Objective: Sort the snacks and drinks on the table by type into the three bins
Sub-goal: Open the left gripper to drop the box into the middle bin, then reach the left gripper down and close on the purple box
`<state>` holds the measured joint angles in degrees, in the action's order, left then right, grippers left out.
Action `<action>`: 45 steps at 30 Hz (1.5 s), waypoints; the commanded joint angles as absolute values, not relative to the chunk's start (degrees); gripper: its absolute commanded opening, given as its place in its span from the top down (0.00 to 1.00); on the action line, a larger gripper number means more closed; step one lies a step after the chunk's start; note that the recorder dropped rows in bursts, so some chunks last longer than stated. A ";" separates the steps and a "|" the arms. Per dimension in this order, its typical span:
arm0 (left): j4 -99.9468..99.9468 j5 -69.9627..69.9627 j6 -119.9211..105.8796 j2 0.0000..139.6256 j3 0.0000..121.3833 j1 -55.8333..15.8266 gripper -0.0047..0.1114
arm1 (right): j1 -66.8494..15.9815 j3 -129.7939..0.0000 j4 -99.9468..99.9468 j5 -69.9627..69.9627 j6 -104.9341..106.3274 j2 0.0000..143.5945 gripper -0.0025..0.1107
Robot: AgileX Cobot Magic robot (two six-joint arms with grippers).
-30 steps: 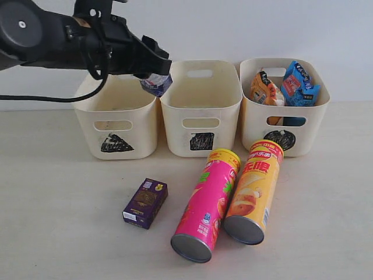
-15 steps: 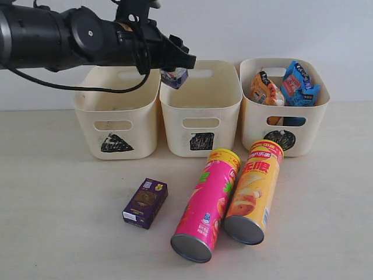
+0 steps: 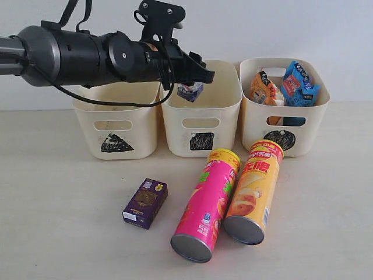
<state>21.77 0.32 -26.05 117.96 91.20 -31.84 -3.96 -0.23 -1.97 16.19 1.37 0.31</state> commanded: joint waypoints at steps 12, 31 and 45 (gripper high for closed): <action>22.08 3.96 -25.39 117.50 92.00 -32.07 0.29 | -3.97 0.00 -1.98 15.75 1.63 0.00 0.98; 16.88 -28.91 -28.46 102.13 92.00 -30.38 0.52 | -3.97 0.00 -1.98 15.75 1.63 0.00 0.98; 11.28 -58.12 -26.48 97.82 92.00 -30.24 0.93 | -3.97 0.00 -1.98 15.75 1.63 0.00 0.98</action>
